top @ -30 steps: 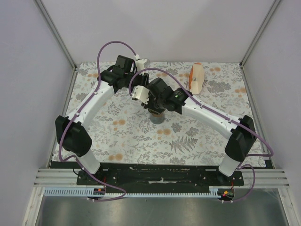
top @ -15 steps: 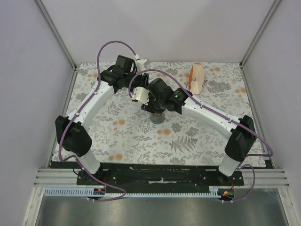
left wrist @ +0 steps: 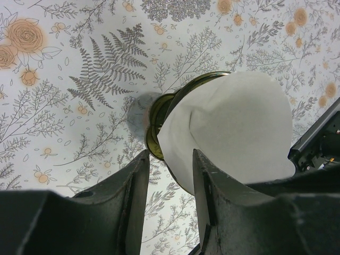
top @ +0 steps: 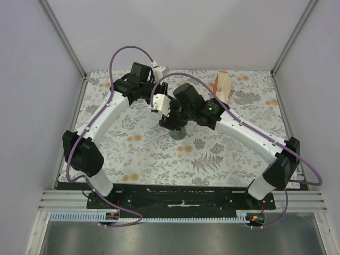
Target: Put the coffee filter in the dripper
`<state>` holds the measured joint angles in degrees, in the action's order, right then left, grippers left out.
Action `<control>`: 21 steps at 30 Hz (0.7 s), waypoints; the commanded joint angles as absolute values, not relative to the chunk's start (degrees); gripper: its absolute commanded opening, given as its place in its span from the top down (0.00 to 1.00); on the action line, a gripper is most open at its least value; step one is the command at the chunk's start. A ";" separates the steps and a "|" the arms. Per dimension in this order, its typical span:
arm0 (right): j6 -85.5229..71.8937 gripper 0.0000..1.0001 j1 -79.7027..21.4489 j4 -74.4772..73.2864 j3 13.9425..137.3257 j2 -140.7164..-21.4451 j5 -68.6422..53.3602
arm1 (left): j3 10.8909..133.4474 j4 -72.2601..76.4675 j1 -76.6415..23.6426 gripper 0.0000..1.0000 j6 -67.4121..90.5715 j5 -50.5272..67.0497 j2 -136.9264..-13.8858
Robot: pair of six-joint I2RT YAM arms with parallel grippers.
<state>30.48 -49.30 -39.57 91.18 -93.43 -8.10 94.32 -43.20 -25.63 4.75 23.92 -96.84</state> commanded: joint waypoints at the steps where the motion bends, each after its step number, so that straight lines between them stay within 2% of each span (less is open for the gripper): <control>1: 29.36 0.22 -48.34 -35.42 91.67 -87.98 -14.15 | 95.98 -42.54 -25.93 0.55 2.46 23.29 -95.89; 5: 27.25 0.22 -46.50 -34.54 90.79 -85.35 -16.87 | 95.98 -42.36 -25.93 0.55 2.55 23.29 -95.80; 10: 17.17 0.27 -40.27 -28.23 87.28 -80.69 -18.81 | 96.06 -42.28 -25.93 0.55 2.55 23.29 -95.54; 15: 5.64 0.24 -35.60 -22.41 82.80 -80.15 -7.67 | 95.89 -42.28 -26.01 0.55 2.64 23.29 -95.63; 21: 0.97 0.23 -34.01 -23.29 82.27 -84.63 -4.66 | 95.10 -42.10 -25.93 0.55 2.46 23.20 -95.28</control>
<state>6.79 -34.13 -25.69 82.85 -81.91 -8.40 94.32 -43.20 -25.63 4.47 23.86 -96.84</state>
